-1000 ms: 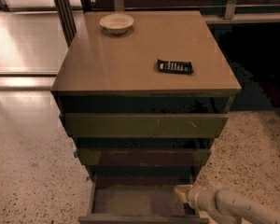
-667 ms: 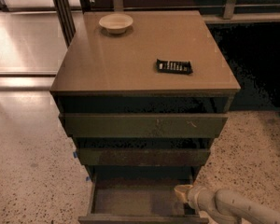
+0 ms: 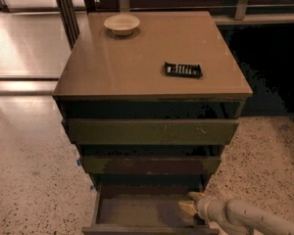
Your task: Open bottom drawer
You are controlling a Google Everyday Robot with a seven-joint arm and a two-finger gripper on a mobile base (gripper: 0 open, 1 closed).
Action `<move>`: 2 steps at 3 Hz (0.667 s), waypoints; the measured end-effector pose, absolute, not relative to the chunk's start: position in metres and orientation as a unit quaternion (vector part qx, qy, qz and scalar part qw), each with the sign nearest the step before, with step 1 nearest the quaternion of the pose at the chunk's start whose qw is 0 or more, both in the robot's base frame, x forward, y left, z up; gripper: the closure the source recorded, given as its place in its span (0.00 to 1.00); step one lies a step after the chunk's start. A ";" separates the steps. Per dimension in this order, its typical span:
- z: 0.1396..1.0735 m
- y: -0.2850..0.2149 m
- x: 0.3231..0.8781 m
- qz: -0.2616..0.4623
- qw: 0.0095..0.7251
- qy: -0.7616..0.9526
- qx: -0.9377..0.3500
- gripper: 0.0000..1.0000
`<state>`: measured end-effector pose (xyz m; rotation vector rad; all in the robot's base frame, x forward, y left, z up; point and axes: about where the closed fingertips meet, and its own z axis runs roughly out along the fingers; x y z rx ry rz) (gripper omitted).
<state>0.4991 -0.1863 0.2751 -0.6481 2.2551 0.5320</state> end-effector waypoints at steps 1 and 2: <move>0.275 -0.186 0.499 0.206 0.360 0.875 -0.251 0.00; 0.275 -0.186 0.499 0.206 0.360 0.875 -0.251 0.00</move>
Offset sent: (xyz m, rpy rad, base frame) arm 0.0000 0.0000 0.0000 0.0000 0.0000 0.0000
